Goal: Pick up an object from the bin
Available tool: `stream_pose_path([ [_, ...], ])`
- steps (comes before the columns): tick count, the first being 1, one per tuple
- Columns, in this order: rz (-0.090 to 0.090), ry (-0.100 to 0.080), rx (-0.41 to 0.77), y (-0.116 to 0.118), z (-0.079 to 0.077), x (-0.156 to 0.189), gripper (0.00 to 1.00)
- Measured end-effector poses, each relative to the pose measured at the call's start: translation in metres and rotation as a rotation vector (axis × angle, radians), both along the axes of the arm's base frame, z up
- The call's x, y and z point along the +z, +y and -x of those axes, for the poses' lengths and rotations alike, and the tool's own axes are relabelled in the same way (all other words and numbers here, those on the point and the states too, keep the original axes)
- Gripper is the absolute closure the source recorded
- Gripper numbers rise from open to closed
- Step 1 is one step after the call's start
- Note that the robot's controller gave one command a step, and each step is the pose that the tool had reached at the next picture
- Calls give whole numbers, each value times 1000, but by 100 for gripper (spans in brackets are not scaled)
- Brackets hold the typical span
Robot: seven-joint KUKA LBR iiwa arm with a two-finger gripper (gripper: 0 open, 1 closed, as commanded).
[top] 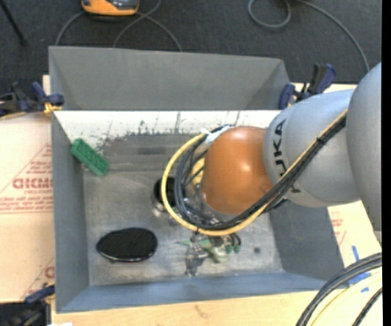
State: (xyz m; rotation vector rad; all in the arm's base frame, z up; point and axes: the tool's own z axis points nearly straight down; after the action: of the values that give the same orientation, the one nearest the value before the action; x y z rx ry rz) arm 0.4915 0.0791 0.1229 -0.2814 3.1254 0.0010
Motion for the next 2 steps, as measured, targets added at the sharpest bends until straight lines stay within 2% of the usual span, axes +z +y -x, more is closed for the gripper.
stream_pose_path([
  [1,1,1,1,-57,-29,-15,0],
  [2,0,-2,71,-82,-6,-51,100],
])
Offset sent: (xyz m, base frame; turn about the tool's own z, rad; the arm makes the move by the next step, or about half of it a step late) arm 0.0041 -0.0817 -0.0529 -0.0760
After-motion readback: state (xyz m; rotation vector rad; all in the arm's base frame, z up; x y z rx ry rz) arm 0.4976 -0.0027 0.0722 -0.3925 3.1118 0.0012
